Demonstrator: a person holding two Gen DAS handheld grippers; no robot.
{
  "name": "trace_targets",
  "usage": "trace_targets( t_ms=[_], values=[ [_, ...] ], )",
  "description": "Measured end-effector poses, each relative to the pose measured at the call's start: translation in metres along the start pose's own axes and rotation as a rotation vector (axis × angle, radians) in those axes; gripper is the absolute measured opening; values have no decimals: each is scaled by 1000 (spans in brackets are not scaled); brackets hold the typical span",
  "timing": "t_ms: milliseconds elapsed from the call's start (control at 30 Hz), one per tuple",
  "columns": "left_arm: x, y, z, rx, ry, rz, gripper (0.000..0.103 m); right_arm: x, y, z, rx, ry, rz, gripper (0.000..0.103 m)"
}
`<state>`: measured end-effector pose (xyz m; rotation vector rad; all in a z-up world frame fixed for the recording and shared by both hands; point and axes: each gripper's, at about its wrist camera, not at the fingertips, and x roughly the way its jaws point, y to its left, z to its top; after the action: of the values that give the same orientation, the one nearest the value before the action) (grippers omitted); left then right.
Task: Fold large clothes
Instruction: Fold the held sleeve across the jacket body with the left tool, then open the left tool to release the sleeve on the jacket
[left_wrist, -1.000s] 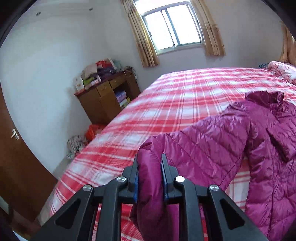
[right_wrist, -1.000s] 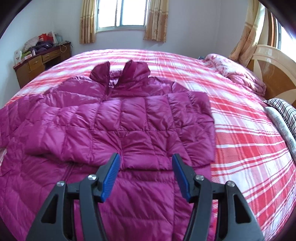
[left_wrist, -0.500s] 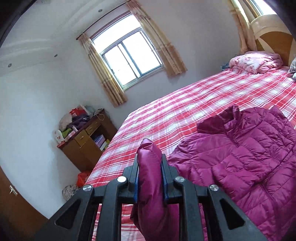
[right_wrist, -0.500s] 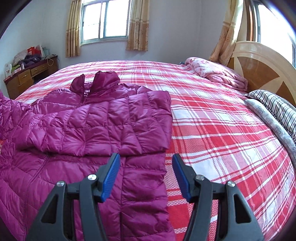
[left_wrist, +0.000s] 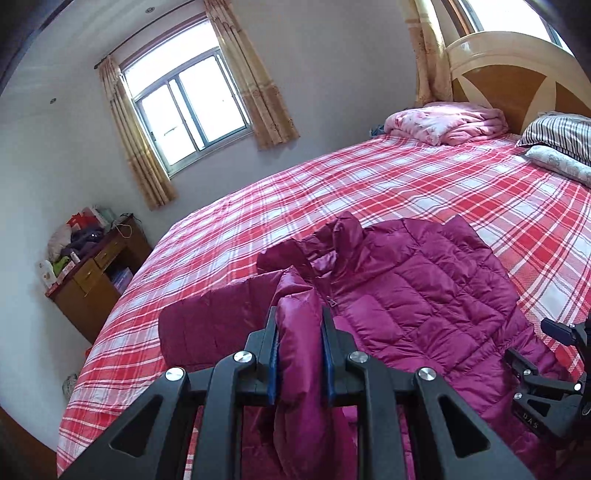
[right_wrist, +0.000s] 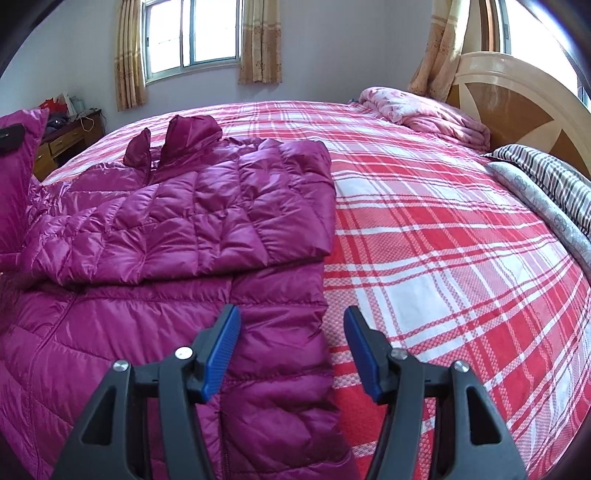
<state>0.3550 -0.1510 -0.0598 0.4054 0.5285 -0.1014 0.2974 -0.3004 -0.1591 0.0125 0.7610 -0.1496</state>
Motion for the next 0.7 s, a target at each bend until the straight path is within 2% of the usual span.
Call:
trace_targets(
  t_ms=[233,300,333,367,400,433,467,533,633,700],
  values=[
    [21,-34,-12,10,7,-46,20,2,0,-2,3,5,-5,62],
    [25,-37,-13,2,32,-64,24,2,0,-2,3,4,-6,62],
    [25,-36,-13,-7,39,-76,32,2,0,-2,6,4,-7,63],
    [24,-35,-14,-16,36,-78,48,3,-1,-2,7,5,-8,64],
    [18,-32,-14,-27,7,-72,58,3,-1,-2,9,6,-9,65],
    [12,-28,-14,-39,-32,-60,75,3,-1,-2,10,8,-11,65],
    [6,-25,-14,-49,-67,-51,85,4,-1,-2,11,9,-13,67],
    [-7,-16,-12,-70,-134,-46,91,4,-1,-2,10,10,-17,67],
    [-13,0,-13,-86,-152,-37,92,2,-2,-2,12,9,-5,68],
    [-6,18,-21,-93,-142,1,92,-1,-6,0,28,6,51,68]
  ],
)
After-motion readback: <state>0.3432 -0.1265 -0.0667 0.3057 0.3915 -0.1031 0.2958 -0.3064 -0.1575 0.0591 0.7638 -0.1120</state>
